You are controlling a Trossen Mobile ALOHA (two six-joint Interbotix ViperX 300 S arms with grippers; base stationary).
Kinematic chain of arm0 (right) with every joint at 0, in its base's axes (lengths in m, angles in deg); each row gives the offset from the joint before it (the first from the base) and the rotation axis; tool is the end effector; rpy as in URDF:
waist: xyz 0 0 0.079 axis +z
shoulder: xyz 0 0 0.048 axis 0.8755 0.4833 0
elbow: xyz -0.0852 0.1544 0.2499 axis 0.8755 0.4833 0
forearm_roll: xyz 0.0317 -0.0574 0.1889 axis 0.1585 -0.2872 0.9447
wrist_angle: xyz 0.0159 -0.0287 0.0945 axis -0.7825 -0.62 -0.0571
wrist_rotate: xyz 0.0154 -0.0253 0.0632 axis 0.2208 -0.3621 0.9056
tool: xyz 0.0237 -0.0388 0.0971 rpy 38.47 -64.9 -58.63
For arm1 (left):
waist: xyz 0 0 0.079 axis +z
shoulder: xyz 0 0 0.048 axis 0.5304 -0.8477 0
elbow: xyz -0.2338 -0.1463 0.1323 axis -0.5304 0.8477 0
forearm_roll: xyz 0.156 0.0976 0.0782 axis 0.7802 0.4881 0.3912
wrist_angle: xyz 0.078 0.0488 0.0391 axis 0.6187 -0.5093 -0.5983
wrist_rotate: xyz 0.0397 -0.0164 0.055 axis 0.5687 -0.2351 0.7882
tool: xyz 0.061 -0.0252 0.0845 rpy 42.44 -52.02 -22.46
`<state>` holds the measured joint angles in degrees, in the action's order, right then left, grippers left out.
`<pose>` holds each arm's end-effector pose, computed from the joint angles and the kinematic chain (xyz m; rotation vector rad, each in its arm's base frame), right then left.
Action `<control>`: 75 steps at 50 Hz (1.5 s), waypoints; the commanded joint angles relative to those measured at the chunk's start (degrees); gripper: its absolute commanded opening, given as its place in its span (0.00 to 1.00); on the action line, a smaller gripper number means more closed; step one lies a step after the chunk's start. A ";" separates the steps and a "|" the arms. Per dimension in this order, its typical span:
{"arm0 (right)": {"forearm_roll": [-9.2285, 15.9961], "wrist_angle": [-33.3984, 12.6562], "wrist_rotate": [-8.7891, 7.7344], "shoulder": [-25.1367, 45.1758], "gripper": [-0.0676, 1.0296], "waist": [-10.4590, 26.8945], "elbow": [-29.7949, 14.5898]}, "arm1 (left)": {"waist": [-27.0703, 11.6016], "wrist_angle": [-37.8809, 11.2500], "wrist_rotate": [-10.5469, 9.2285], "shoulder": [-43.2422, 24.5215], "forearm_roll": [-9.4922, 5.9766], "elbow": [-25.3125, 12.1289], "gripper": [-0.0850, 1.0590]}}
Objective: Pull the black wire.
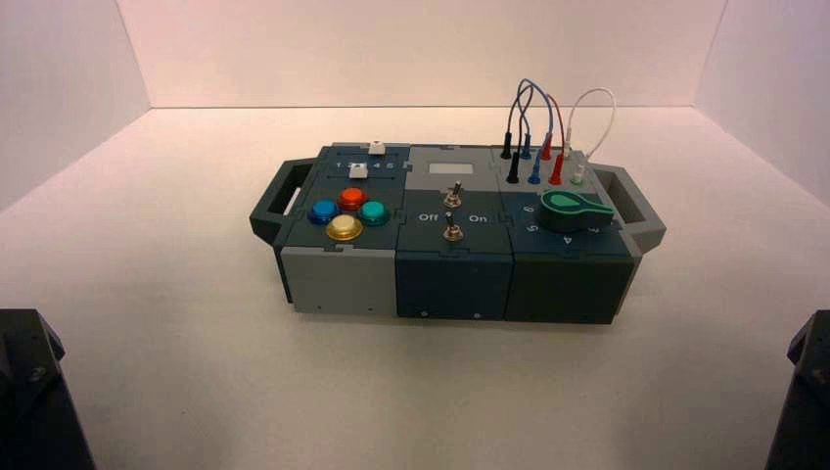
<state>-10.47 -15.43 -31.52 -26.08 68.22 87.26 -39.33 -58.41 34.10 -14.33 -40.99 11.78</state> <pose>0.1993 0.0245 0.2882 -0.0339 0.2040 0.1232 0.2367 -0.0305 0.2732 0.0061 0.1935 -0.1274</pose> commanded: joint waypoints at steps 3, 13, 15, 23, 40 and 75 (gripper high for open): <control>0.00 0.26 0.00 0.44 0.04 -0.26 -0.97 | 0.18 0.26 0.18 -0.26 0.18 -2.20 0.05; 0.09 0.18 0.00 0.53 0.04 -0.26 -0.88 | 0.18 -0.26 0.18 -0.35 0.09 -2.29 0.05; 0.09 0.09 0.09 0.62 0.04 -0.26 -0.88 | 0.18 -0.44 0.18 -0.44 0.18 -2.29 0.05; 0.35 -0.53 0.09 1.67 0.04 0.00 -0.88 | 0.18 -0.53 0.18 -0.79 0.09 -2.29 0.05; 1.41 -5.36 0.18 8.44 0.04 4.48 -2.29 | -1.14 -4.83 -0.18 -5.19 -0.70 -3.96 0.05; 6.94 -10.90 0.26 26.02 0.10 17.84 -4.48 | -23.73 -13.62 -0.97 -23.38 -1.49 -6.86 0.05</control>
<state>-4.06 -26.06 -31.43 -2.88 82.72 85.24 -61.92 -72.29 33.31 -36.22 -42.13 7.21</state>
